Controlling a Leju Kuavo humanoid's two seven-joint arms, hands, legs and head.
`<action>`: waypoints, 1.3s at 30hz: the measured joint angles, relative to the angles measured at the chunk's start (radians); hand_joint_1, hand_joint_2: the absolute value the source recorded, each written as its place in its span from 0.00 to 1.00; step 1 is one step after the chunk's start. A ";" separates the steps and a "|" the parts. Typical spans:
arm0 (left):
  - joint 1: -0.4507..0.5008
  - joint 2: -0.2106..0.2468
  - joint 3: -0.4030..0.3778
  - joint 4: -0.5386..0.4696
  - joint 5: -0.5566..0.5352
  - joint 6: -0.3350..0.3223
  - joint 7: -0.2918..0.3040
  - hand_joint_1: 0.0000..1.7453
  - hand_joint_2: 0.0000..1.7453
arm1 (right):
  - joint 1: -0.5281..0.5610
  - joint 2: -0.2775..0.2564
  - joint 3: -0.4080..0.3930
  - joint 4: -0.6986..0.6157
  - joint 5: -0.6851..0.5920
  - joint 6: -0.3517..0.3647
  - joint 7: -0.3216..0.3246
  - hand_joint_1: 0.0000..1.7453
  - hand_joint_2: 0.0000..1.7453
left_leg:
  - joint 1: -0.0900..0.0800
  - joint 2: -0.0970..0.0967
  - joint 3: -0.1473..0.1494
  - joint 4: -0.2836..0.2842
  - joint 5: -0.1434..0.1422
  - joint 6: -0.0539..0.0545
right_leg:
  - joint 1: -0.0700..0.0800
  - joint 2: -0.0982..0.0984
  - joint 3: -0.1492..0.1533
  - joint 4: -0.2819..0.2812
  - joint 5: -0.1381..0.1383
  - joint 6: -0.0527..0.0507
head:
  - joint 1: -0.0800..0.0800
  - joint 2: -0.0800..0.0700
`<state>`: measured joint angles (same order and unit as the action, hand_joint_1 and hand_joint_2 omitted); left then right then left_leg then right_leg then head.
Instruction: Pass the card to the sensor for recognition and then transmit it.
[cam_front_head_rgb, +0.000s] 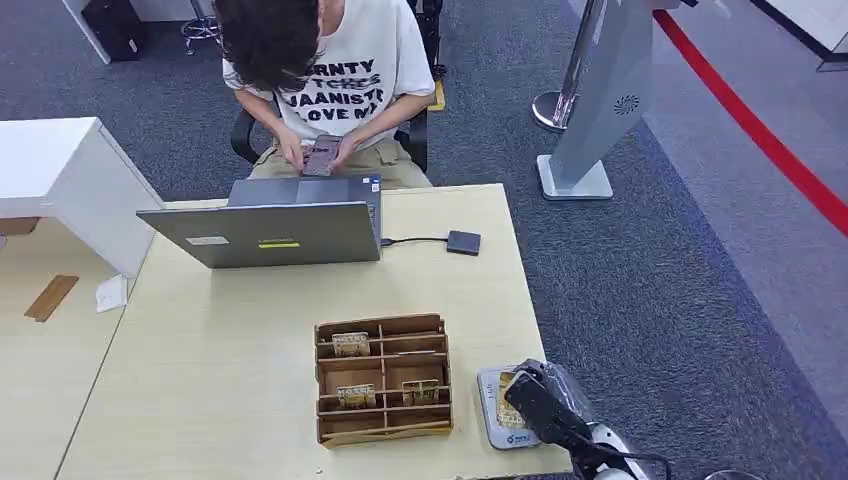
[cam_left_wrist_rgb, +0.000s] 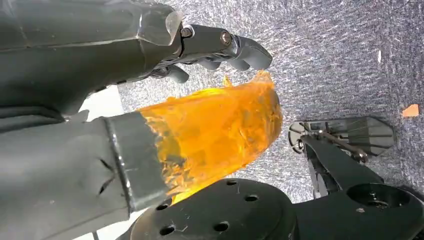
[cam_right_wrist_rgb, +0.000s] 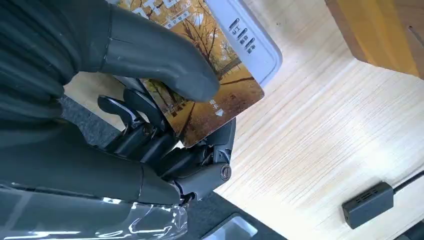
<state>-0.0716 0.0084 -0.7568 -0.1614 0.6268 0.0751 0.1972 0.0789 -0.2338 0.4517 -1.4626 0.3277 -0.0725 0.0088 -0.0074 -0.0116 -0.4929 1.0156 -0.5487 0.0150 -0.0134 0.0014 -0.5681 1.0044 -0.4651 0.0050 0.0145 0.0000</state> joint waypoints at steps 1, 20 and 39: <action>0.000 0.000 0.000 0.000 0.000 0.000 0.000 0.00 0.00 | 0.000 0.000 0.000 0.000 0.000 0.000 0.000 1.00 1.00 | 0.000 0.000 0.000 0.000 0.000 0.000 | 0.000 0.000 0.000 0.000 0.000 0.000 | 0.000 0.000; 0.000 0.000 -0.001 0.000 0.014 0.006 0.000 0.00 0.00 | 0.001 0.000 0.000 0.000 0.000 -0.004 0.000 1.00 1.00 | 0.000 0.000 0.000 0.000 0.000 0.000 | 0.000 0.000 0.000 0.000 0.000 0.000 | 0.000 0.000; 0.000 0.000 -0.010 0.000 0.019 0.010 0.000 0.00 0.00 | 0.005 0.000 0.000 -0.001 0.001 -0.006 0.000 1.00 1.00 | 0.000 0.000 0.000 0.000 0.000 0.000 | 0.000 0.000 0.000 0.000 0.000 0.000 | 0.000 0.000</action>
<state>-0.0716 0.0088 -0.7668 -0.1614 0.6455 0.0851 0.1972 0.0844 -0.2338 0.4513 -1.4633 0.3284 -0.0782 0.0084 -0.0074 -0.0116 -0.4929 1.0157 -0.5487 0.0150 -0.0134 0.0015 -0.5681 1.0043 -0.4651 0.0051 0.0145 0.0000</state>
